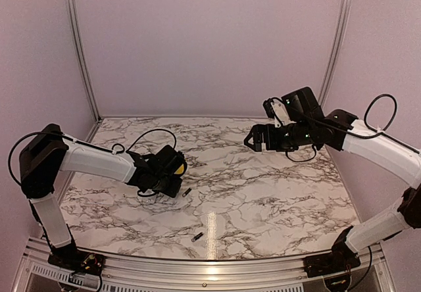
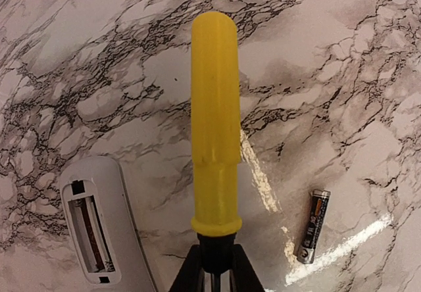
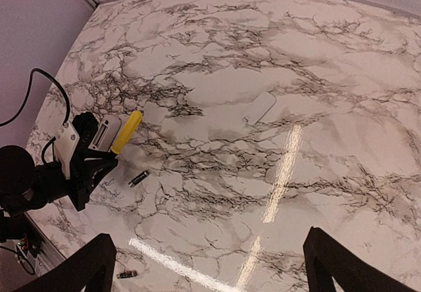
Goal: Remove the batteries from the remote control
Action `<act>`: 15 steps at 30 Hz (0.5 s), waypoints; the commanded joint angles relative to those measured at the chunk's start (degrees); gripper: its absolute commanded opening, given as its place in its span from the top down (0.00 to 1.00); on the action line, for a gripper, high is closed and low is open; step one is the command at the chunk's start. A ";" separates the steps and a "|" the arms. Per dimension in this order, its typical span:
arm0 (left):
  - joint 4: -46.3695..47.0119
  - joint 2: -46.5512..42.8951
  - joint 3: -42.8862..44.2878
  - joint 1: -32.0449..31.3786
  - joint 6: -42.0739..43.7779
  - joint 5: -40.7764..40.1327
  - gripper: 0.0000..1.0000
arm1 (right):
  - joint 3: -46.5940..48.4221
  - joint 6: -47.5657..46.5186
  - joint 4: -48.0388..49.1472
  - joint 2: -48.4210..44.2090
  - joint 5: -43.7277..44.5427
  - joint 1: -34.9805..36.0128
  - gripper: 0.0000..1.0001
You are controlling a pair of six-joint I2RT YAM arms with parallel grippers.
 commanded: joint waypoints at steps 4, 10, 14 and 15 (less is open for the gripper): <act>0.66 2.37 0.63 0.45 -1.90 1.95 1.00 | -0.25 0.74 0.21 -1.09 0.62 -0.49 0.02; 0.89 3.12 0.52 0.59 -2.41 2.48 0.86 | -0.26 0.59 0.13 -1.15 0.69 -0.66 0.02; 1.07 3.12 0.67 0.60 -2.69 2.57 0.79 | -0.17 0.44 0.11 -1.18 0.71 -0.82 0.02; 1.07 3.20 0.76 0.60 -2.78 2.57 0.78 | -0.19 0.29 0.18 -1.17 0.71 -0.83 0.02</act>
